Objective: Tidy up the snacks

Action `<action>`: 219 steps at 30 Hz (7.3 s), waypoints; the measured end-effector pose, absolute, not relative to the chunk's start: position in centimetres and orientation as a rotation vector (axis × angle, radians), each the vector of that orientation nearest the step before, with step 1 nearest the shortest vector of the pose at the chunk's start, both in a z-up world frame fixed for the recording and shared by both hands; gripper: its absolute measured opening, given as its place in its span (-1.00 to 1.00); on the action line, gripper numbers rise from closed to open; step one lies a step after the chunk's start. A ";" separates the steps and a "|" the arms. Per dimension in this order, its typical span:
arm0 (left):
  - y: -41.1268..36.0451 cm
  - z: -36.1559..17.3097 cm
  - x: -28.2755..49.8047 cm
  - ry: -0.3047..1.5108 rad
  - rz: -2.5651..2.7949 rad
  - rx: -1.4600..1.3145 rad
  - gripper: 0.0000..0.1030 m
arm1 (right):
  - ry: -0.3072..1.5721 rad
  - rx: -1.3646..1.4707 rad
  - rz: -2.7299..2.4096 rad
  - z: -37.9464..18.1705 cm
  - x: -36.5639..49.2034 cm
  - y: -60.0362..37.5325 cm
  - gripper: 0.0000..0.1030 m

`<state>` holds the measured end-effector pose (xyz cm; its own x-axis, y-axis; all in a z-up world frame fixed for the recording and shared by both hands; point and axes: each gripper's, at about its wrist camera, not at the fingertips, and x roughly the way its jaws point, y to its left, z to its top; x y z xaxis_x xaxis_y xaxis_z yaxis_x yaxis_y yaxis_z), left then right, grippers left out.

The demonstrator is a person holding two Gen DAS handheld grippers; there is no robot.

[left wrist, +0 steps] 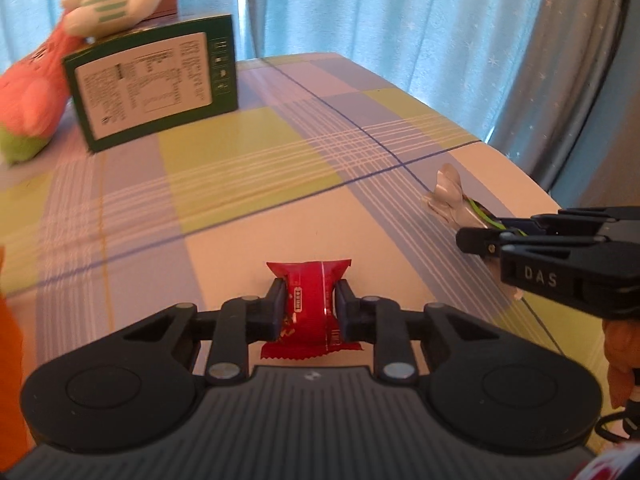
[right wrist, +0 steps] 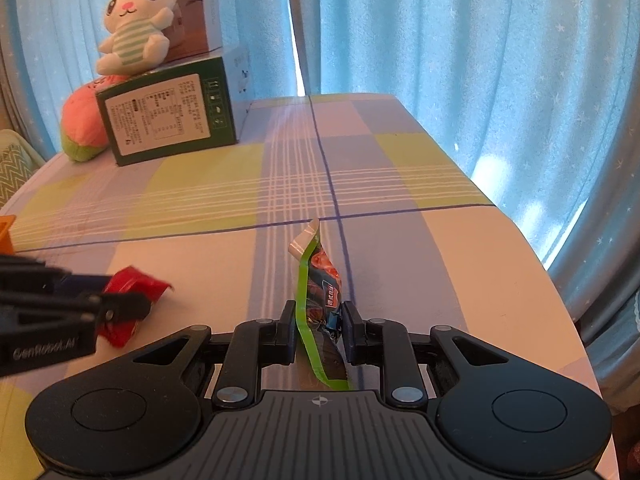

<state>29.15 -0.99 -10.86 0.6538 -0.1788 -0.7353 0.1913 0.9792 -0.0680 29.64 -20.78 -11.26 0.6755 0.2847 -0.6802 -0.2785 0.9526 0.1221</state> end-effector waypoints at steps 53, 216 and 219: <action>8.9 1.5 1.4 0.731 0.047 -0.143 -0.55 | 0.665 -0.100 0.540 1.5 4.4 -10.4 -0.56; 25.5 -0.5 2.9 0.754 0.259 -0.207 1.00 | 0.838 0.094 0.650 -1.6 11.9 1.5 0.47; 24.8 0.3 1.8 0.751 0.273 -0.199 1.00 | 0.826 0.063 0.655 -0.8 10.3 1.0 0.47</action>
<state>1.79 24.76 0.28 0.6980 0.1728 -0.6949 -0.3143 0.9459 -0.0805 10.28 1.01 -0.80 0.4943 0.5636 -0.6618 -0.5165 0.8028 0.2980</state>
